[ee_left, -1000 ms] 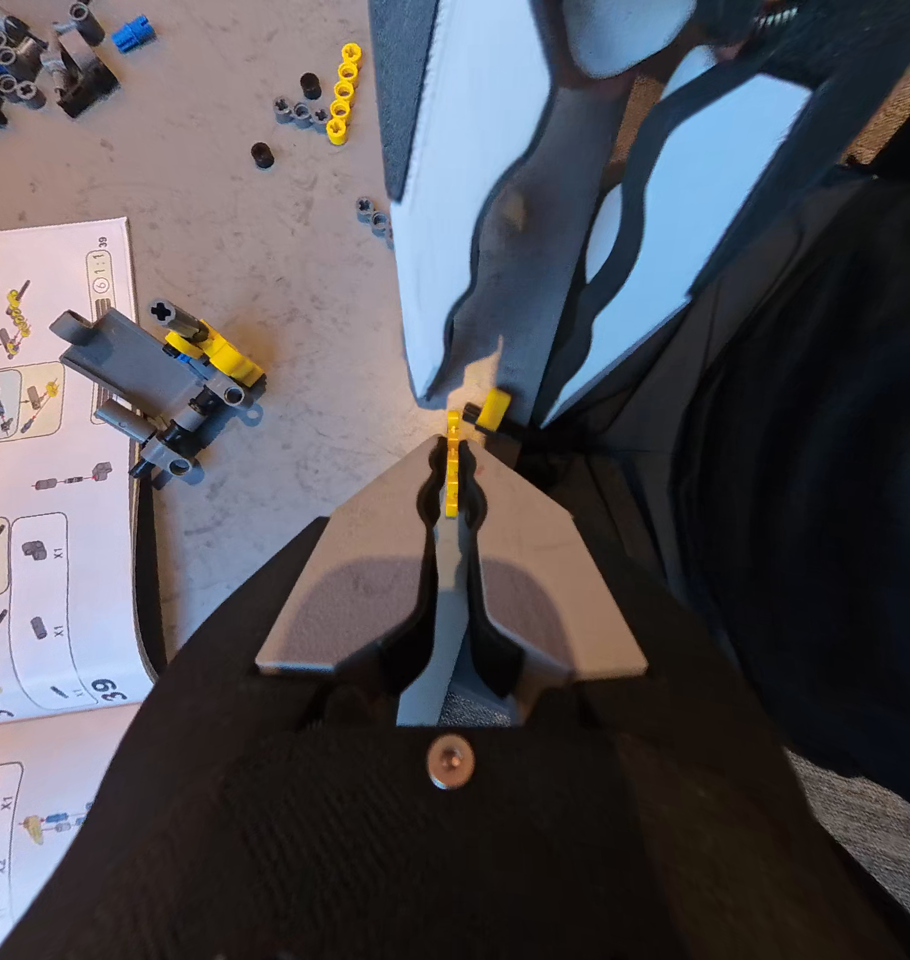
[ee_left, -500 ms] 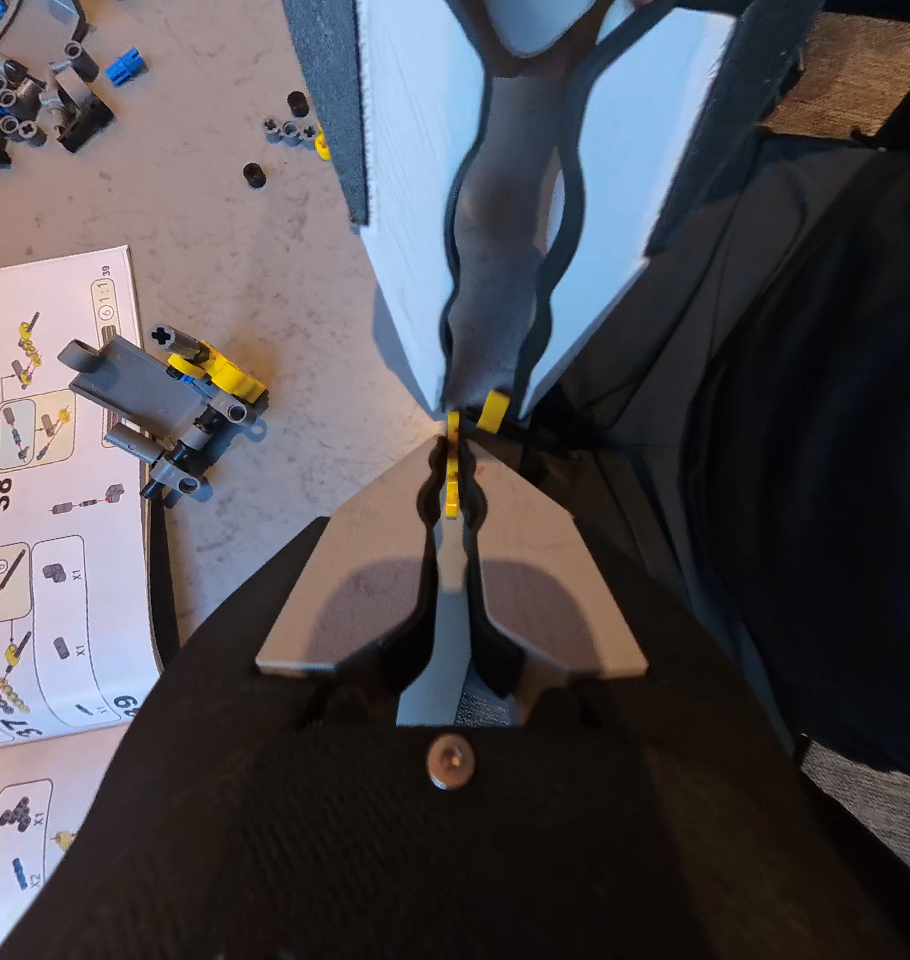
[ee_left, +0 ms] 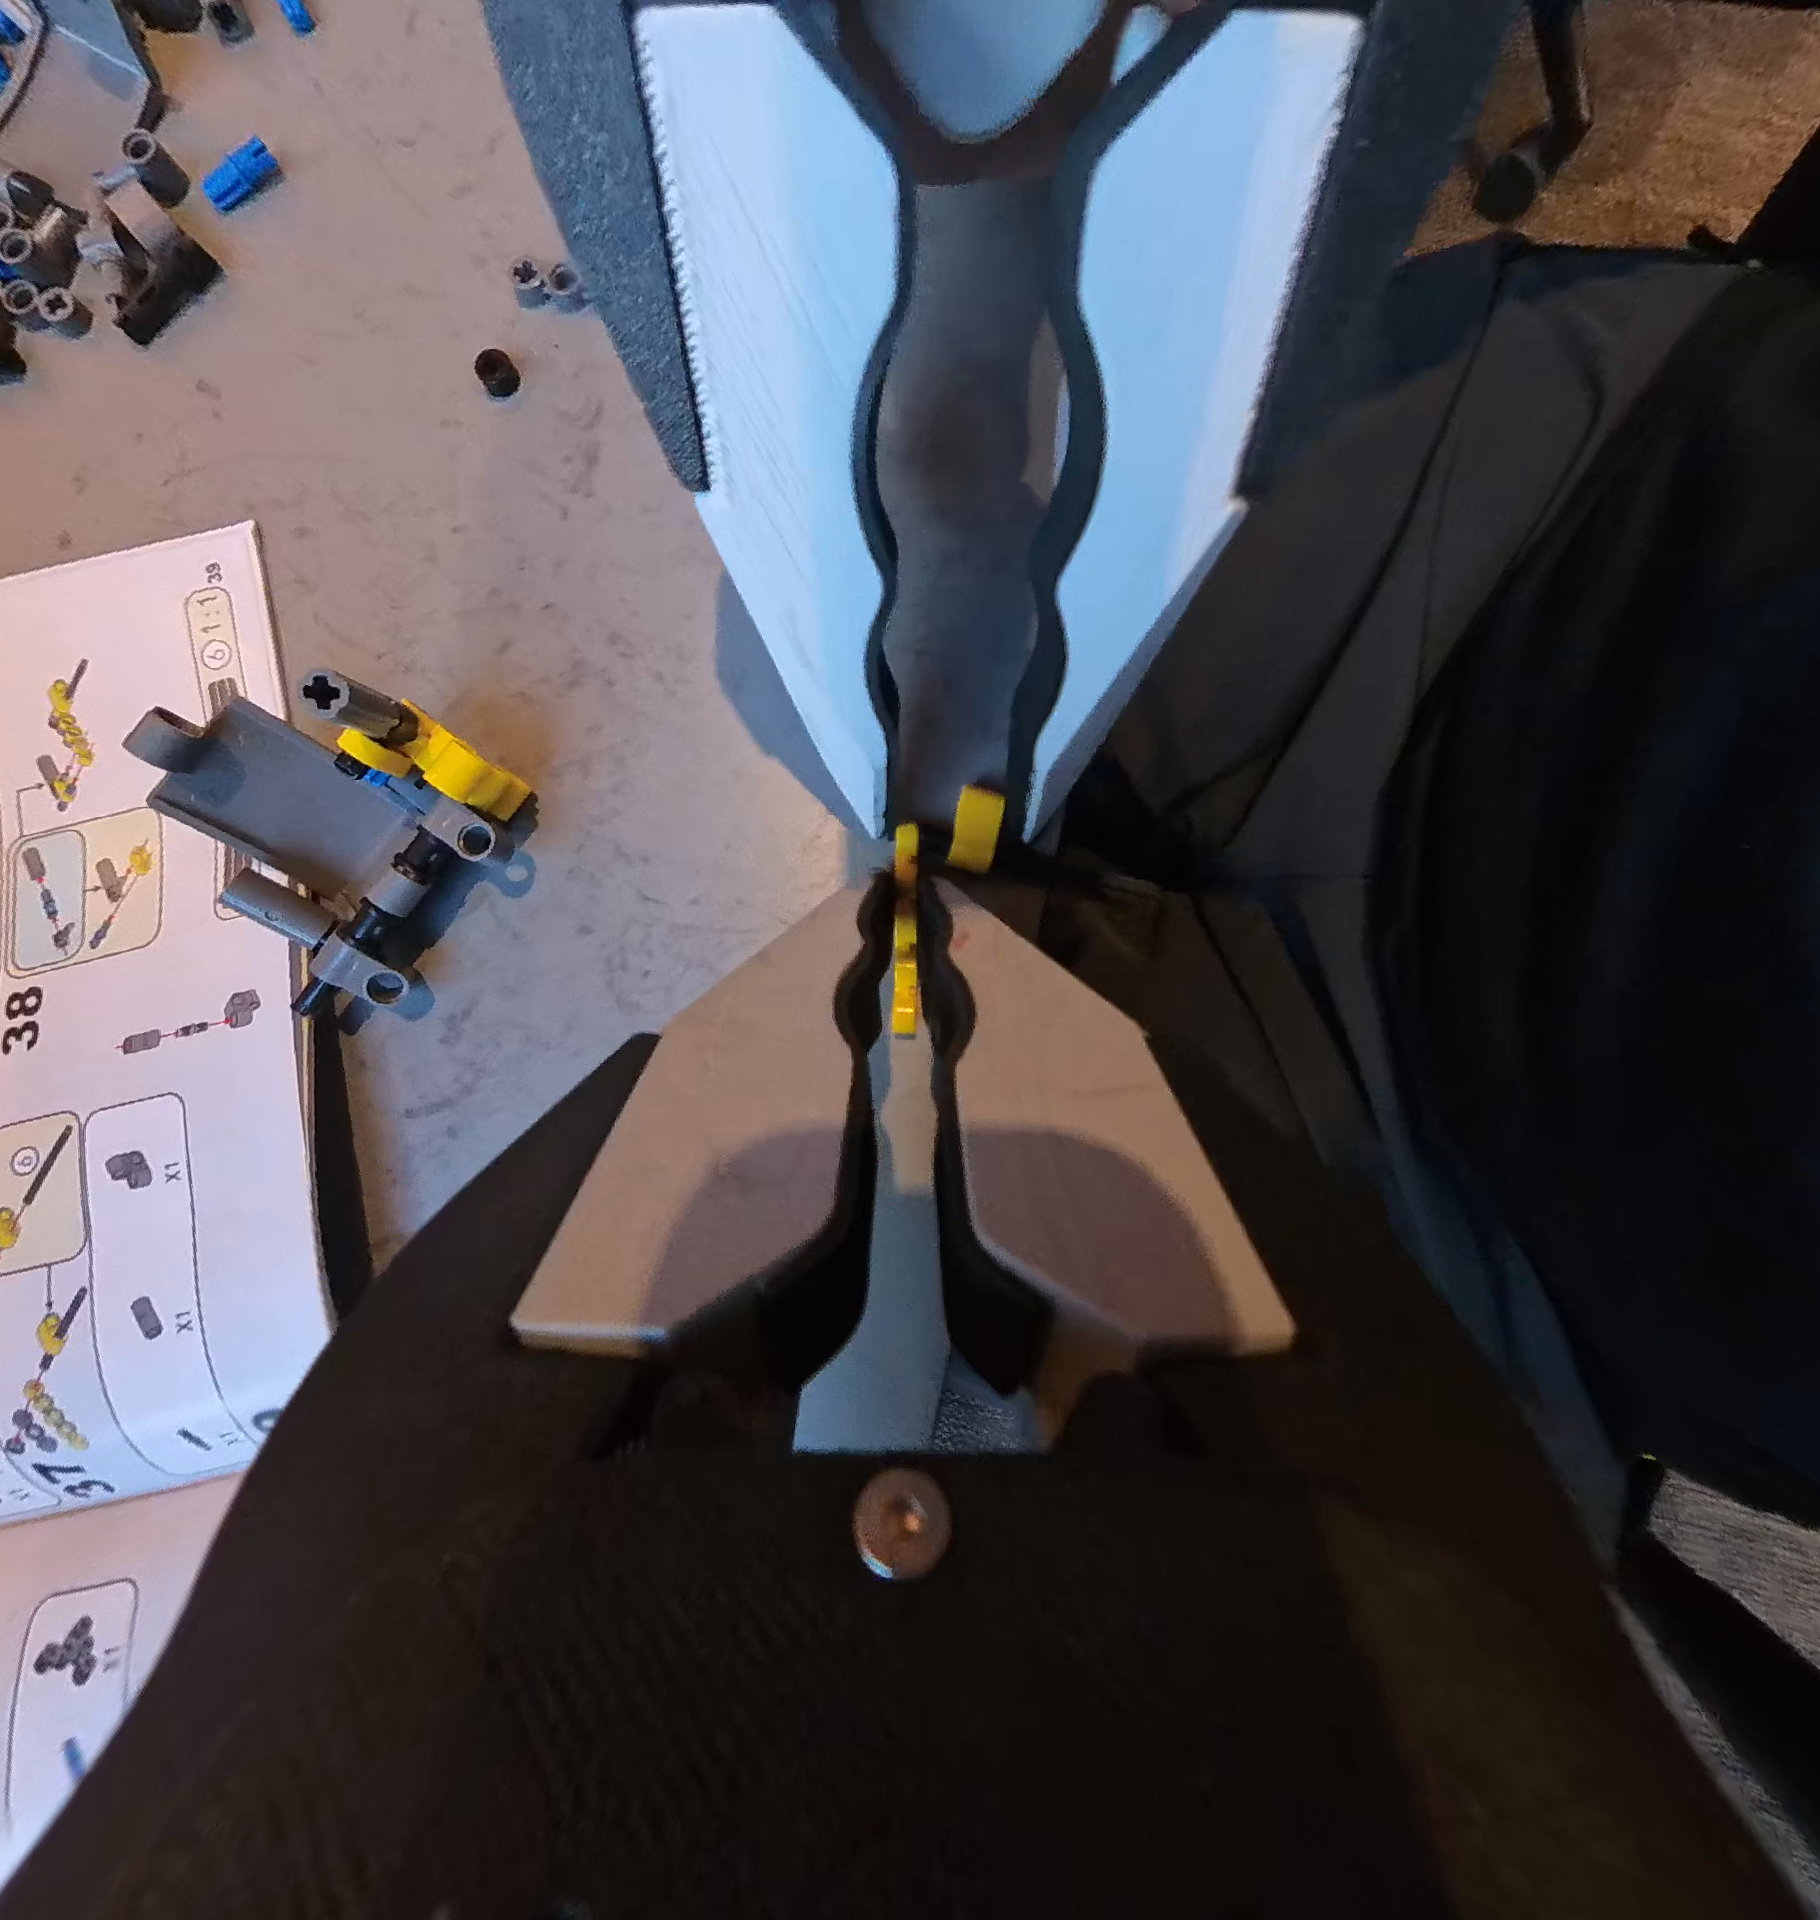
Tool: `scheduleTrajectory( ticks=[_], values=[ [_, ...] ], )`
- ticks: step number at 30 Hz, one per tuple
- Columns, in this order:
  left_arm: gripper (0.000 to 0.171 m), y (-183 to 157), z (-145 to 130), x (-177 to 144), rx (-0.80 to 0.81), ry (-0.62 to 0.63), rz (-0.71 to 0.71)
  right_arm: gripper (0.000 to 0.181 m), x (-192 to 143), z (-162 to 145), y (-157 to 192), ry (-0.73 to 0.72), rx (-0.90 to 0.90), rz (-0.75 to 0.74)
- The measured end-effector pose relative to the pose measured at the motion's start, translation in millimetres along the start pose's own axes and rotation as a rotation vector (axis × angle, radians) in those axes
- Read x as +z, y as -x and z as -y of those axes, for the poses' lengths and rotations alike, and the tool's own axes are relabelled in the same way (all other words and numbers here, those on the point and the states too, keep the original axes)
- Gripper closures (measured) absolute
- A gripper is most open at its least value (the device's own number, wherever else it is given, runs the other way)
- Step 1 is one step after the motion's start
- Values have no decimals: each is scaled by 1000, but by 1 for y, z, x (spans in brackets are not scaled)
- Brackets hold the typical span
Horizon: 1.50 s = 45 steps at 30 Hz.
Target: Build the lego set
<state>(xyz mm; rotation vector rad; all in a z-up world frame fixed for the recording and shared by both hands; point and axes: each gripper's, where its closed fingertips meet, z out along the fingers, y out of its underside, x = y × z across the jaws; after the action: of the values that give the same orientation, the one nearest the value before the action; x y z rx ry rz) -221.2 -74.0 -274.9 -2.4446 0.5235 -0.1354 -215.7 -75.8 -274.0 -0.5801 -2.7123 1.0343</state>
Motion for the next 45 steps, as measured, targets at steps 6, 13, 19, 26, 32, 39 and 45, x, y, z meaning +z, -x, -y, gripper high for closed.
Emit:
scheduleTrajectory(
  ticks=[6,13,19,26,32,39,45],
  values=[
    [169,1,-1,-1,48,-6,20,160,0,0,-1,9,-9,40],
    [169,0,-2,-2,22,-15,15,161,1,1,-2,10,-31,12],
    [168,-3,-4,-4,110,-12,20,164,2,3,0,-12,-47,33],
    [165,-3,-2,-3,94,-14,4,164,3,3,0,-25,-49,54],
    [163,-4,-1,-2,99,-11,1,164,3,3,0,-23,-54,60],
    [158,-6,-2,-3,107,19,-8,164,3,3,0,3,-80,65],
    [156,-7,0,-1,74,17,-40,164,3,2,0,-5,-80,79]
  ],
)
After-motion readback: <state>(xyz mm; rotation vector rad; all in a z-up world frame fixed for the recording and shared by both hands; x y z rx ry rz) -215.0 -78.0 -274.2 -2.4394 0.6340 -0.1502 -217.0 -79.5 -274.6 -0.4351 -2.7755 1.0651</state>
